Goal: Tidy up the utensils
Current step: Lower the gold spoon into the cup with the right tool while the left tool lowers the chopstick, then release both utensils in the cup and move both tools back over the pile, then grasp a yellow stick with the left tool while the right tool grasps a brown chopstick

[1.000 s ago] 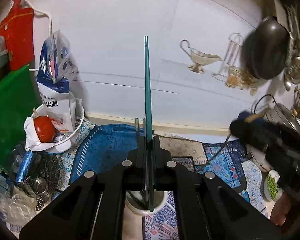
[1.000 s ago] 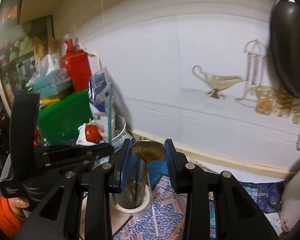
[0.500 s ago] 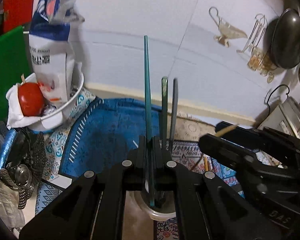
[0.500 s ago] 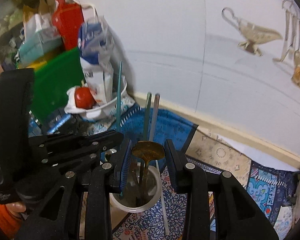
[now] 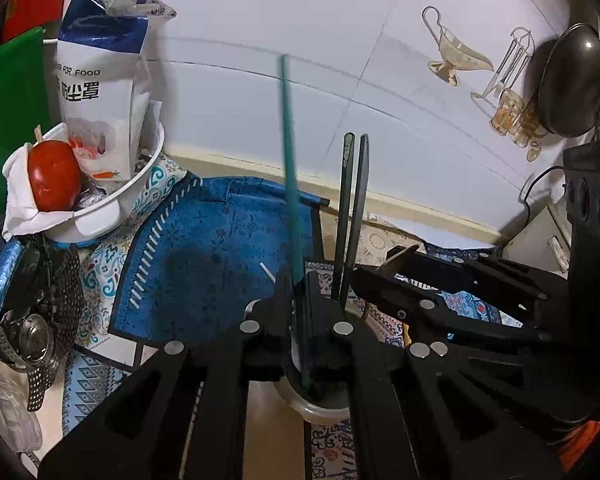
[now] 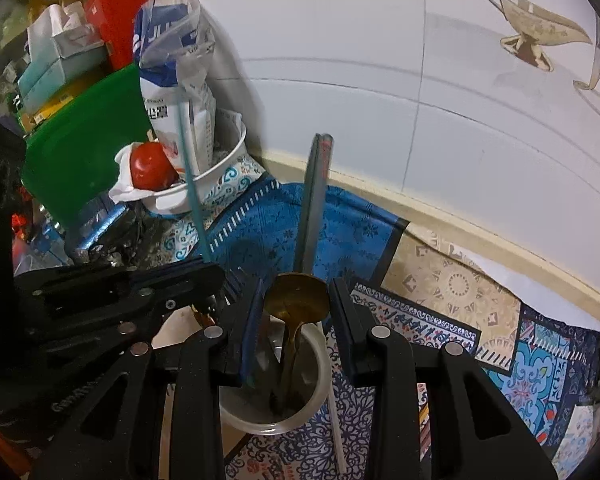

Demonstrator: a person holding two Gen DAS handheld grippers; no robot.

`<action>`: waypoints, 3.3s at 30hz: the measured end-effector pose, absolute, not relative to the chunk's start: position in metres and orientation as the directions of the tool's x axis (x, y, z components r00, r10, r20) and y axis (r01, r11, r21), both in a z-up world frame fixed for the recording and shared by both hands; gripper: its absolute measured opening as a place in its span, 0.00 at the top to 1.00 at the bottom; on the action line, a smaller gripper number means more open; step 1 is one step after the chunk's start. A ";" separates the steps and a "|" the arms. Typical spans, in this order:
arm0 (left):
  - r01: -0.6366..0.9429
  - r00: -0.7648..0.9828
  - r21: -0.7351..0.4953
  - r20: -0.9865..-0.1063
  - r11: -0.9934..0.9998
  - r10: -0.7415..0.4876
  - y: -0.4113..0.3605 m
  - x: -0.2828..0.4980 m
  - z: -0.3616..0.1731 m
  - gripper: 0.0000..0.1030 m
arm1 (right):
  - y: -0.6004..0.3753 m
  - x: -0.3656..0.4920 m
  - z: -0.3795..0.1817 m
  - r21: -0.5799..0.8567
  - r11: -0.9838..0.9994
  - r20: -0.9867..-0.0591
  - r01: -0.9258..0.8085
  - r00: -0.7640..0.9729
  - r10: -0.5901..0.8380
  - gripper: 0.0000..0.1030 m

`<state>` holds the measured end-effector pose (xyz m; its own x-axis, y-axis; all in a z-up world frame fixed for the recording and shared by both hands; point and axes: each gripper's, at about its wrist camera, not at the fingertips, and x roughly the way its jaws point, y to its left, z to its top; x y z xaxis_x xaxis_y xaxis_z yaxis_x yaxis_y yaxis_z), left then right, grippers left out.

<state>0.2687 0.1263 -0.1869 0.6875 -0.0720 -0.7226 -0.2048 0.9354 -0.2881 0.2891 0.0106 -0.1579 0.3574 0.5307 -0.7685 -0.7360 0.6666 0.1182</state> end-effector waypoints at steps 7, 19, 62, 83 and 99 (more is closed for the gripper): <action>-0.231 0.675 -0.249 -0.737 0.941 -0.030 0.124 0.260 -0.180 0.94 | 0.005 0.288 -0.154 0.145 0.656 -0.771 -0.740 0.331 0.544 0.69; -0.270 0.698 -0.189 -0.714 0.944 0.057 0.105 0.231 -0.149 0.81 | -0.042 0.271 -0.113 0.140 0.654 -0.703 -0.744 0.390 0.594 0.63; -0.003 0.374 -0.132 -0.920 0.991 -0.121 -0.065 0.297 -0.306 0.68 | -0.205 0.277 -0.253 0.196 0.812 -0.890 -0.550 0.248 0.383 0.63; -0.053 0.325 -0.202 -0.930 0.978 -0.174 -0.038 0.270 -0.308 0.97 | -0.146 0.253 -0.276 0.186 0.719 -0.901 -0.670 0.177 0.397 0.88; 0.005 0.289 -0.177 -0.942 0.984 -0.171 -0.053 0.290 -0.311 0.95 | -0.166 0.302 -0.272 0.209 0.792 -0.907 -0.574 0.189 0.376 0.90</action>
